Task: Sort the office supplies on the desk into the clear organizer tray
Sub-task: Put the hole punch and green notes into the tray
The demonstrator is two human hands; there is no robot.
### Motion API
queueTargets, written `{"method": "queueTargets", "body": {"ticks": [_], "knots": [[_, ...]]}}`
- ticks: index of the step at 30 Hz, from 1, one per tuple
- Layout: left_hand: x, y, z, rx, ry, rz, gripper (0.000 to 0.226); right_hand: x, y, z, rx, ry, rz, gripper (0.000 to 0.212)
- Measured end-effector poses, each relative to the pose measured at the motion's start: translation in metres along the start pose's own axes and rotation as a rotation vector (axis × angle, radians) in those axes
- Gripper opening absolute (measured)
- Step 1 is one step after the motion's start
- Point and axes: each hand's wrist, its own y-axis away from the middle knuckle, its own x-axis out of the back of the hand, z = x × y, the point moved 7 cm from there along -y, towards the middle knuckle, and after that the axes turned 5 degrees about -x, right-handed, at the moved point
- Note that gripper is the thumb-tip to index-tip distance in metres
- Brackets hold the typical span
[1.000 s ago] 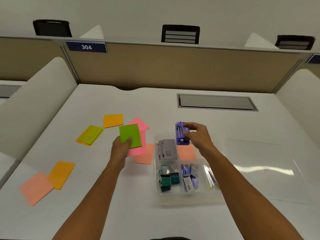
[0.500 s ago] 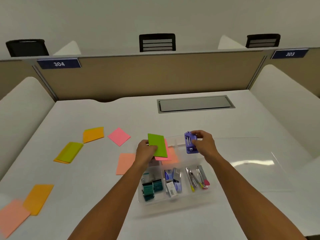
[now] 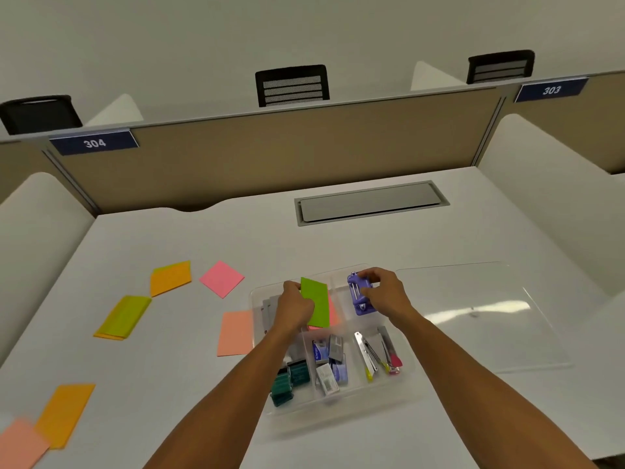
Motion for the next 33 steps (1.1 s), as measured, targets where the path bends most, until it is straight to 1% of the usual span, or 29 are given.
{"method": "queueTargets", "body": {"ticks": [5,11,14,19,21,23,27,30,33], "knots": [[-0.003,-0.001,-0.001,-0.009,-0.08,0.004,0.049,-0.004,-0.002,0.0,0.007,0.008,-0.018,0.033],[-0.01,-0.002,0.004,-0.022,-0.164,0.045,0.055,-0.009,-0.005,0.0,0.028,0.092,-0.006,0.03],[-0.015,0.0,0.007,-0.046,-0.233,0.023,0.05,-0.013,-0.006,0.004,0.017,0.103,-0.012,0.031],[-0.026,0.003,0.01,-0.103,-0.57,-0.07,0.043,-0.017,-0.007,0.011,0.016,0.121,-0.011,0.027],[-0.028,0.003,0.012,-0.128,-0.663,-0.076,0.033,-0.018,-0.007,0.013,0.018,0.129,-0.009,0.027],[-0.03,0.003,0.013,-0.15,-0.733,-0.085,0.021,-0.02,-0.006,0.013,0.019,0.135,-0.006,0.029],[-0.031,0.001,0.011,-0.189,-0.794,-0.084,0.012,-0.022,-0.006,0.016,0.003,0.123,-0.008,0.033],[-0.037,0.001,0.008,-0.223,-0.823,-0.098,0.015,-0.023,-0.004,0.017,-0.004,0.124,-0.008,0.039],[-0.045,0.002,0.005,-0.248,-0.887,-0.133,0.02,-0.024,-0.001,0.015,0.003,0.194,-0.003,0.042]]}}
